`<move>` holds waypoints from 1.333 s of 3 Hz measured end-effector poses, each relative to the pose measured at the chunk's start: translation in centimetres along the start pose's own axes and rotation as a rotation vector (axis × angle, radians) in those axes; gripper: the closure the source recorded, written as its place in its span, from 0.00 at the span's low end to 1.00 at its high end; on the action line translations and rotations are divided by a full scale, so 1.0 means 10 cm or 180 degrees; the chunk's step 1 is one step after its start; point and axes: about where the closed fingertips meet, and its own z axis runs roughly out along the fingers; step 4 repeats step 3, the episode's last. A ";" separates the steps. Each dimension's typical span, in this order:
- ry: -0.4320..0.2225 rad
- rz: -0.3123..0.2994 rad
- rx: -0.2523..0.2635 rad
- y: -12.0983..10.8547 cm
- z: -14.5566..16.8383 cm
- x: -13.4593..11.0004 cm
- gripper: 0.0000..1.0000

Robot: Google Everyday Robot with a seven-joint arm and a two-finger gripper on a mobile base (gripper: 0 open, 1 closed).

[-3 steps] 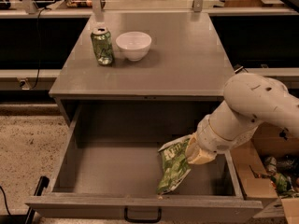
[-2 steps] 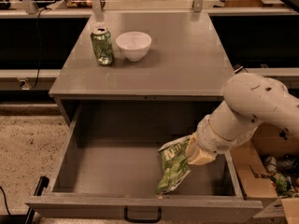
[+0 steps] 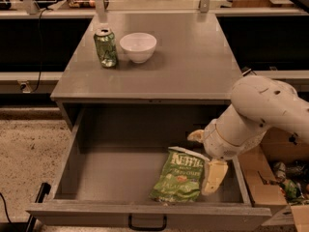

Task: Place green jalapeno chip bag into top drawer

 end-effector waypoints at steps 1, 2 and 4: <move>-0.0036 -0.0153 0.0169 0.03 -0.32 -0.06 0.00; -0.0090 -0.0496 0.0417 0.15 -0.93 -0.19 0.00; -0.0076 -0.0644 0.0426 0.15 -0.94 -0.20 0.00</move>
Offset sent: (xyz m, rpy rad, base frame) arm -0.0347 -0.0350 0.1738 0.0707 -0.3293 0.2187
